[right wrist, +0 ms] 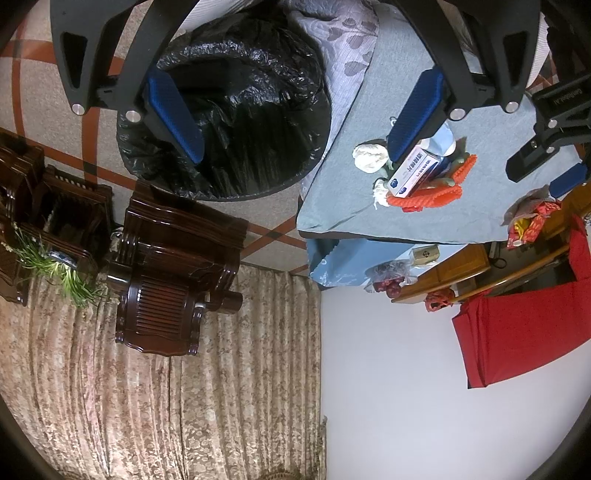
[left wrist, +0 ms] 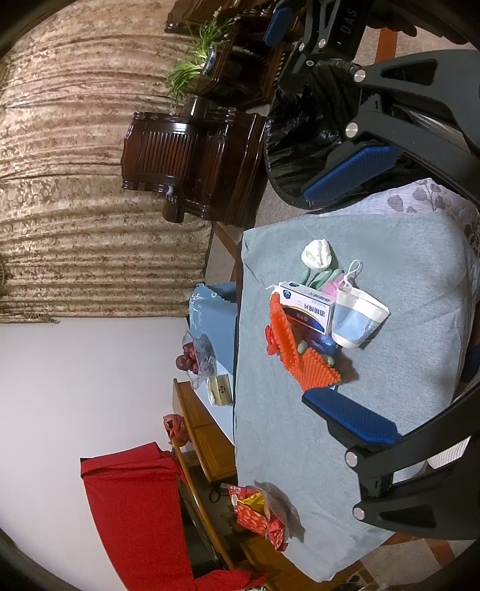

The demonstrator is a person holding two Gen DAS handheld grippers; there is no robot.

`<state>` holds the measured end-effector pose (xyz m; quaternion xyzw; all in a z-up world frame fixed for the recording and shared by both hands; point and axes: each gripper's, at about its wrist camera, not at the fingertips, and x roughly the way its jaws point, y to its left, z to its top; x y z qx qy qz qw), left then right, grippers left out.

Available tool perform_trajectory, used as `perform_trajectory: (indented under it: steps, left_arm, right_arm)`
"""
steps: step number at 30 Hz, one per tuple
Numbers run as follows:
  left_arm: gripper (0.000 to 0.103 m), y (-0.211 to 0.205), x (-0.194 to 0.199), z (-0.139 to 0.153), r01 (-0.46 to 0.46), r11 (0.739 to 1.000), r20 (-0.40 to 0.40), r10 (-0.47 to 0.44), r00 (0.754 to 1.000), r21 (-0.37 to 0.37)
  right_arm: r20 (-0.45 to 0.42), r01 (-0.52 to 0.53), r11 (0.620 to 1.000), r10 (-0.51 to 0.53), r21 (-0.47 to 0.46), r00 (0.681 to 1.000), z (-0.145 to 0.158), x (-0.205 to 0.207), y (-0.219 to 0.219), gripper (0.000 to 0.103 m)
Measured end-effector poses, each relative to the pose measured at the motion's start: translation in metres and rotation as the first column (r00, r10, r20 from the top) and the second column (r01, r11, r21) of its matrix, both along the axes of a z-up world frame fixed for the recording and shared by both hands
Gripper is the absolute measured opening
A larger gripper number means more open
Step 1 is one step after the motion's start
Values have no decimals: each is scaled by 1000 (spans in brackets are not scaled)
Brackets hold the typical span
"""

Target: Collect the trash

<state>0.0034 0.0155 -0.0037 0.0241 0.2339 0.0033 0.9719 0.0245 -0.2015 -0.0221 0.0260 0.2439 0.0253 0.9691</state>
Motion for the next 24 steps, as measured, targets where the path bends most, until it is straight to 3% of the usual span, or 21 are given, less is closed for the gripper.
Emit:
perform_trajectory:
  steps: [24]
  left_arm:
    - [98,0,0,0,3,1000,1,-3,1000,0]
  right_arm:
    - [-4,0,1000,0,-1,1000,3,3,1,97]
